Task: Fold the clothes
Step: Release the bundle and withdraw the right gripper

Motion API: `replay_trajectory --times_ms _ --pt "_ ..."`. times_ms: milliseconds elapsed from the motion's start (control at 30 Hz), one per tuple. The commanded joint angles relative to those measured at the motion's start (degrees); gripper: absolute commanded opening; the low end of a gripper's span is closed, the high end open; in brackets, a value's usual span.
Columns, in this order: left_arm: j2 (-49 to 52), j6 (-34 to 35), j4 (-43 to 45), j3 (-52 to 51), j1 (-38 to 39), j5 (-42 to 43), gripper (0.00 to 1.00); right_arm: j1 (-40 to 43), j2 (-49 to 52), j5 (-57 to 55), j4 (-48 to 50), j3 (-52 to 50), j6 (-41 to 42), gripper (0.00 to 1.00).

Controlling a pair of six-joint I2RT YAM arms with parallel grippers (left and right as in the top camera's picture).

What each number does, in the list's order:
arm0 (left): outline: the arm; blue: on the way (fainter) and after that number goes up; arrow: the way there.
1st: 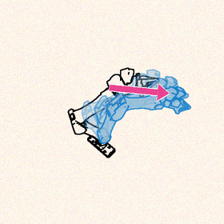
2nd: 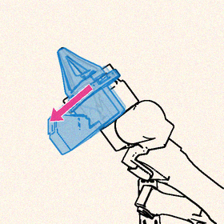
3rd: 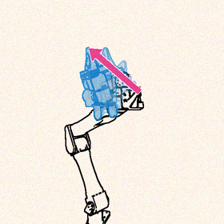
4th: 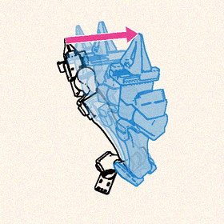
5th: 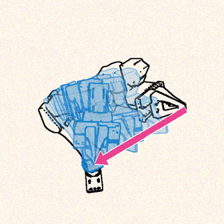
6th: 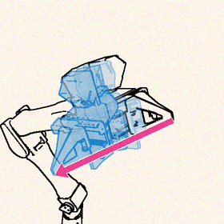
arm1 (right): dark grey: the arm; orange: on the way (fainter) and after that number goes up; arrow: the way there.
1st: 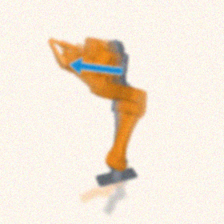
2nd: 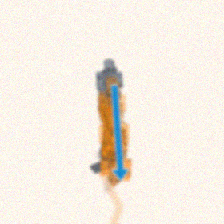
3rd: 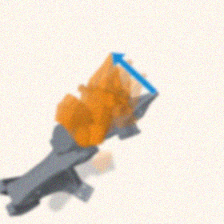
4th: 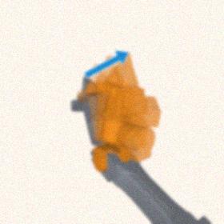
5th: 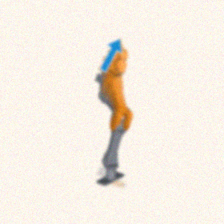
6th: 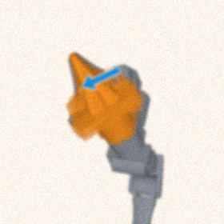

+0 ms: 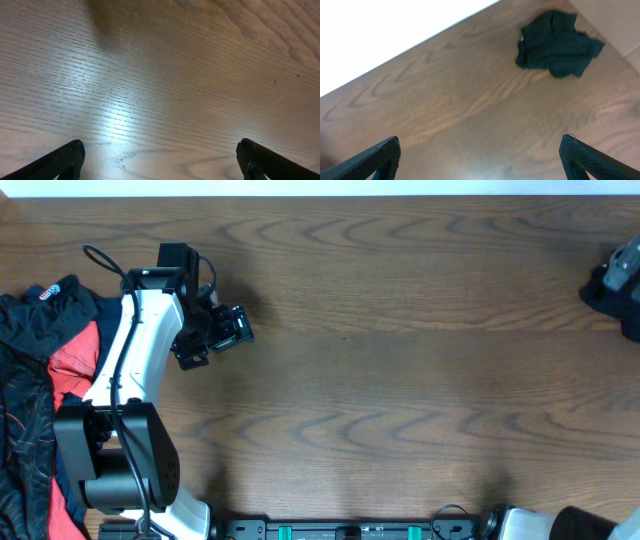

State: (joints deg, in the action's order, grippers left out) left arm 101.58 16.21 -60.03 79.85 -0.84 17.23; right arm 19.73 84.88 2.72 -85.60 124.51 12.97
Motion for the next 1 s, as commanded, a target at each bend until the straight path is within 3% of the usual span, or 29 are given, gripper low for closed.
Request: replay_trajectory --times_ms 0,333,967 --pt "0.2 -1.2 -0.3 0.5 0.1 0.0 0.98 -0.2 -1.5 0.8 -2.3 0.4 0.7 0.99" --pt "0.2 -1.2 -0.3 0.5 0.1 0.0 0.98 -0.2 -1.9 0.7 -10.6 0.4 0.7 0.99" --pt "0.2 -1.2 -0.3 0.5 0.1 0.0 0.98 -0.2 -1.9 0.7 -11.1 0.4 0.7 0.99"
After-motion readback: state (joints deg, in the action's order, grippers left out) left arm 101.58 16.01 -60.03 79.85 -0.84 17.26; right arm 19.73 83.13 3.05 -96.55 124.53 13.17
